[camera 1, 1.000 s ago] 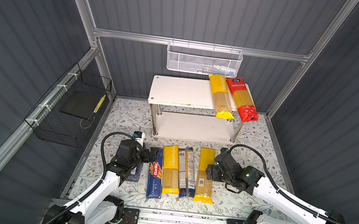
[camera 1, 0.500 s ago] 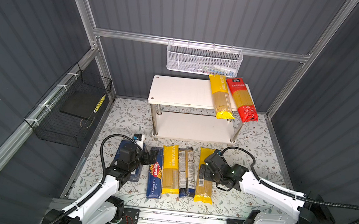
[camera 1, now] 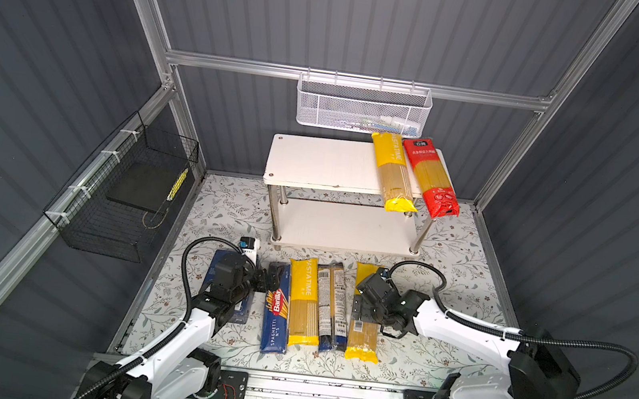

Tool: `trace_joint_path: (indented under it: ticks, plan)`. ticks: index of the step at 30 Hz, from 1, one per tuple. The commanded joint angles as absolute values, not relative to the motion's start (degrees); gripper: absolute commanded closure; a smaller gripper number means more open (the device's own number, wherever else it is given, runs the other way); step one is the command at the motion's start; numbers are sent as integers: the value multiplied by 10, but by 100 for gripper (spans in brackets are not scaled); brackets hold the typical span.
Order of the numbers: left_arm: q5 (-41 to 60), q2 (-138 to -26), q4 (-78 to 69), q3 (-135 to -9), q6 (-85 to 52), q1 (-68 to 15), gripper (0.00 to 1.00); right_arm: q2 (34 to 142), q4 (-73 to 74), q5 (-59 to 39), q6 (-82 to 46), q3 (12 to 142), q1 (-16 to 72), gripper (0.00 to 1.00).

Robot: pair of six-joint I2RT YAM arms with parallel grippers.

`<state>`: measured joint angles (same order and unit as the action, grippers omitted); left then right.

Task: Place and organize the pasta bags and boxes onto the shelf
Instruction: 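Move the right gripper down over the next yellow-banded spaghetti bag, then lower the right gripper onto the yellow-banded bag's end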

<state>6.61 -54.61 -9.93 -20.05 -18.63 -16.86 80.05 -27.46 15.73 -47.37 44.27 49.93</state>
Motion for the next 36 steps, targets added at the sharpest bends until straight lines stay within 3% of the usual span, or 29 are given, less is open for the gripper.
trace_joint_path:
  ticks: [1,9,22,36]
  plan:
    - [68,-532,-104,-190,-176,-172,1,811,-293,164,-477,456,499,1]
    - [72,-550,-105,-195,-176,-172,1,834,-272,149,-527,450,499,1]
    - [74,-572,-111,-202,-172,-172,1,889,-226,67,-500,463,499,1]
    - [81,-550,-112,-194,-171,-172,1,918,-290,94,-482,495,498,1]
